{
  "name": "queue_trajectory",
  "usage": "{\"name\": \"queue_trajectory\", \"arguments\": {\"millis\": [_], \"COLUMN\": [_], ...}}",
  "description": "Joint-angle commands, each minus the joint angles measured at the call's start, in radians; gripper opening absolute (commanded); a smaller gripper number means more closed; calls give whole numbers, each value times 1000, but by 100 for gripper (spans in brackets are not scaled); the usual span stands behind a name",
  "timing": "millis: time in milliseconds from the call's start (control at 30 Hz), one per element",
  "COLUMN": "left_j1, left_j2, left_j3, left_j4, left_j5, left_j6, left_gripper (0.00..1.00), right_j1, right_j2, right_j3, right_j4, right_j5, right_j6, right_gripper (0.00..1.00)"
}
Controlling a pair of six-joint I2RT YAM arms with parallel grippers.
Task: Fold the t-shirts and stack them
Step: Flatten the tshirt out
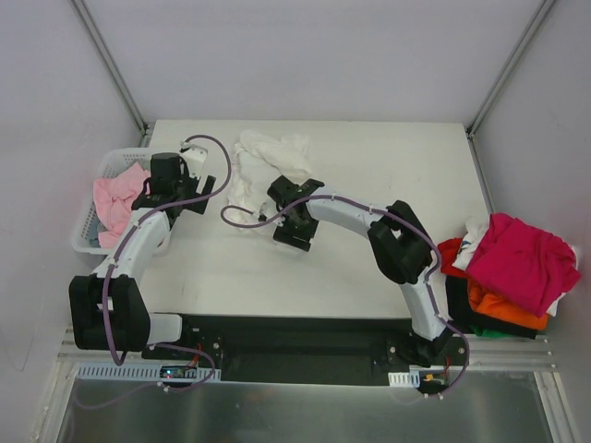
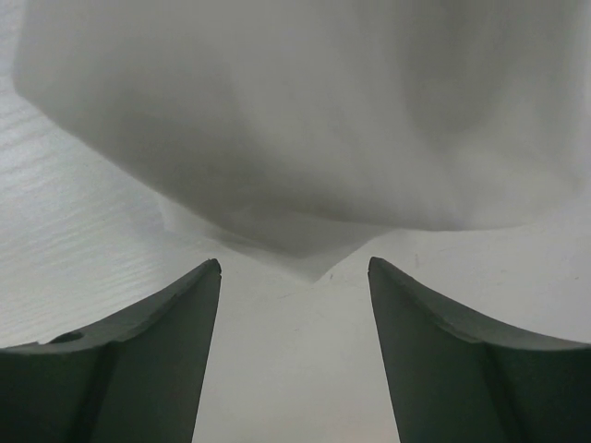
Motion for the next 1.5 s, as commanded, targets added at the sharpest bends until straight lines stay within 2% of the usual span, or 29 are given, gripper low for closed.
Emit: {"name": "queue_trajectory", "arguments": {"millis": [0,300,400,500,600,733,867,1133,1467], "left_j1": [9,9,9,10,9,4,-25,-118,-146], "left_j2": [-18,-40,-50,-63,-70,-63,-18,52,120], "left_j3": [-7,-36,-52,-62,-73,-87,-102,-98,-62], "left_j4": [35,37,37,37,37,11,-2,-11,-11], "left_j5": [-7,-4,0,6,35,158,192,227,227], "left_j6": [-16,-28,-33,-35,-53,-79,-79,-82,-105], "left_gripper": [97,97,97,97,97,98,98,97,95], "right_j1": [-11,-26,-32,-34,-39,-46,-58,-85,-101], "right_j2": [16,50,55,46,17,-45,-132,-217,-227], "right_j3": [42,68,74,60,30,-24,-58,17,115], "right_j4": [15,21,19,15,12,6,-30,-126,-203], "right_j5": [-34,-57,-52,-26,9,103,190,322,477], "right_j6": [-27,-43,-48,-54,-51,-45,-37,-10,9], "right_gripper": [67,50,36,1,1,1,1,1,1]}}
